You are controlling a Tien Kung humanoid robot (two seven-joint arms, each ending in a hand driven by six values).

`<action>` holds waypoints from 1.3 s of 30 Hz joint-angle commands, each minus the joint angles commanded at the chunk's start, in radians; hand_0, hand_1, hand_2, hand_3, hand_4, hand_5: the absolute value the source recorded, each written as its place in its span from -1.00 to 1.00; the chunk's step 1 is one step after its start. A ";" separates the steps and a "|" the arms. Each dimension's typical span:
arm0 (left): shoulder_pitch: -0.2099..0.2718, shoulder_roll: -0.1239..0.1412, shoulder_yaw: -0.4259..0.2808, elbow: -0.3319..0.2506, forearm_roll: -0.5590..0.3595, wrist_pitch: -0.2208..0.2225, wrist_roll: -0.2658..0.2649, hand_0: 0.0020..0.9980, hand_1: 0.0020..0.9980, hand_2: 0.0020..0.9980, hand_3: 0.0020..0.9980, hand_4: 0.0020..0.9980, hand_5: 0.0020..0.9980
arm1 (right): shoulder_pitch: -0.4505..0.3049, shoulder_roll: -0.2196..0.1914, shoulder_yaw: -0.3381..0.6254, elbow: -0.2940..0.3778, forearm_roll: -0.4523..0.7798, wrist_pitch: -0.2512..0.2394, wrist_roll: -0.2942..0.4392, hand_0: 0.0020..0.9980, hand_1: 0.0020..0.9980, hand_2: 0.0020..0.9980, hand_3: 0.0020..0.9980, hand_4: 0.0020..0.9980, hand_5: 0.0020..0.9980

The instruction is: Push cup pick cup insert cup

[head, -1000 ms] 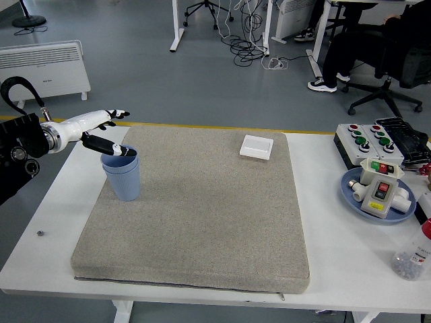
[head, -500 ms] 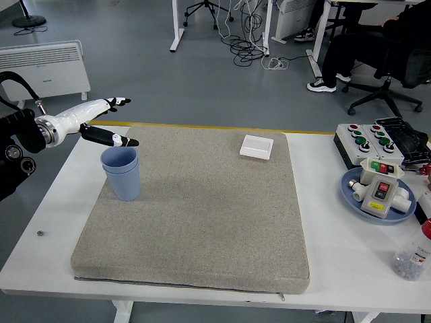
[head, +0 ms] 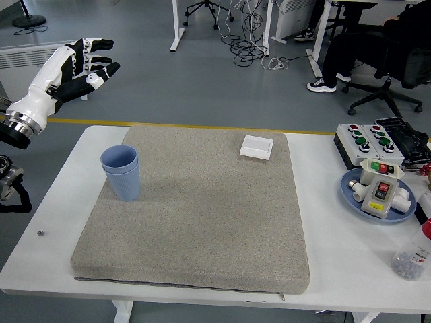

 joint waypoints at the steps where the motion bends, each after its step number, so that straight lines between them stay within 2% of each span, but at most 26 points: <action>1: 0.012 -0.001 -0.022 -0.006 -0.039 -0.002 0.014 0.19 0.24 0.33 0.08 0.27 0.20 | 0.000 0.000 0.000 0.000 0.000 0.000 0.000 0.50 0.22 0.17 0.16 -0.79 0.14; 3: 0.061 -0.003 -0.086 -0.031 -0.124 -0.041 0.079 0.19 0.24 0.33 0.08 0.27 0.20 | 0.002 0.000 0.003 0.000 -0.005 0.001 0.000 0.50 0.22 0.17 0.16 -0.79 0.14; 4: 0.086 -0.003 -0.117 -0.041 -0.163 -0.058 0.106 0.23 0.28 0.37 0.13 0.30 0.52 | 0.002 0.000 0.004 0.000 -0.006 0.001 0.000 0.50 0.22 0.17 0.17 -0.79 0.14; 8: 0.191 -0.017 -0.240 -0.070 -0.331 -0.112 0.173 0.23 0.28 0.37 0.13 0.30 0.52 | 0.002 -0.001 0.007 0.000 -0.009 0.001 0.000 0.50 0.22 0.17 0.17 -0.79 0.14; 9: 0.209 -0.019 -0.262 -0.072 -0.370 -0.115 0.178 0.23 0.28 0.37 0.13 0.30 0.52 | 0.002 -0.001 0.007 0.000 -0.010 0.001 0.000 0.50 0.22 0.17 0.17 -0.79 0.14; 10: 0.223 -0.024 -0.279 -0.073 -0.416 -0.119 0.183 0.22 0.29 0.34 0.13 0.29 0.77 | 0.002 -0.001 0.008 0.000 -0.010 0.001 0.000 0.50 0.22 0.17 0.17 -0.79 0.14; 14: 0.316 -0.067 -0.373 -0.058 -0.585 -0.132 0.188 0.22 0.29 0.34 0.13 0.29 0.77 | 0.003 0.000 0.012 0.000 -0.017 0.001 -0.001 0.50 0.22 0.17 0.17 -0.79 0.14; 15: 0.326 -0.074 -0.383 -0.055 -0.623 -0.133 0.186 0.22 0.29 0.34 0.13 0.29 0.77 | 0.003 0.000 0.013 0.000 -0.018 0.001 -0.001 0.50 0.22 0.17 0.17 -0.79 0.14; 16: 0.350 -0.090 -0.402 -0.048 -0.666 -0.136 0.184 0.23 0.29 0.31 0.15 0.28 1.00 | 0.003 0.000 0.013 0.000 -0.019 0.001 -0.002 0.50 0.22 0.17 0.16 -0.79 0.14; 18: 0.384 -0.117 -0.428 -0.031 -0.720 -0.144 0.179 0.23 0.29 0.31 0.15 0.28 1.00 | 0.002 0.001 0.014 0.000 -0.019 0.001 -0.002 0.50 0.22 0.17 0.16 -0.79 0.14; 21: 0.417 -0.152 -0.454 -0.004 -0.734 -0.155 0.166 0.23 0.29 0.31 0.15 0.28 1.00 | 0.001 0.002 0.014 0.000 -0.021 0.001 -0.002 0.50 0.22 0.17 0.16 -0.79 0.14; 26: 0.439 -0.196 -0.477 0.034 -0.738 -0.176 0.146 0.26 0.30 0.32 0.19 0.28 1.00 | -0.005 0.003 0.017 0.000 -0.025 0.001 -0.003 0.50 0.22 0.17 0.16 -0.79 0.14; 34: 0.454 -0.239 -0.480 0.078 -0.701 -0.193 0.135 0.28 0.31 0.31 0.21 0.25 1.00 | -0.015 0.004 0.016 0.000 -0.026 -0.001 -0.004 0.50 0.22 0.17 0.16 -0.79 0.14; 39: 0.450 -0.261 -0.475 0.108 -0.693 -0.211 0.098 0.28 0.31 0.31 0.21 0.25 1.00 | -0.017 0.004 0.018 0.000 -0.027 0.000 -0.004 0.50 0.22 0.17 0.16 -0.79 0.14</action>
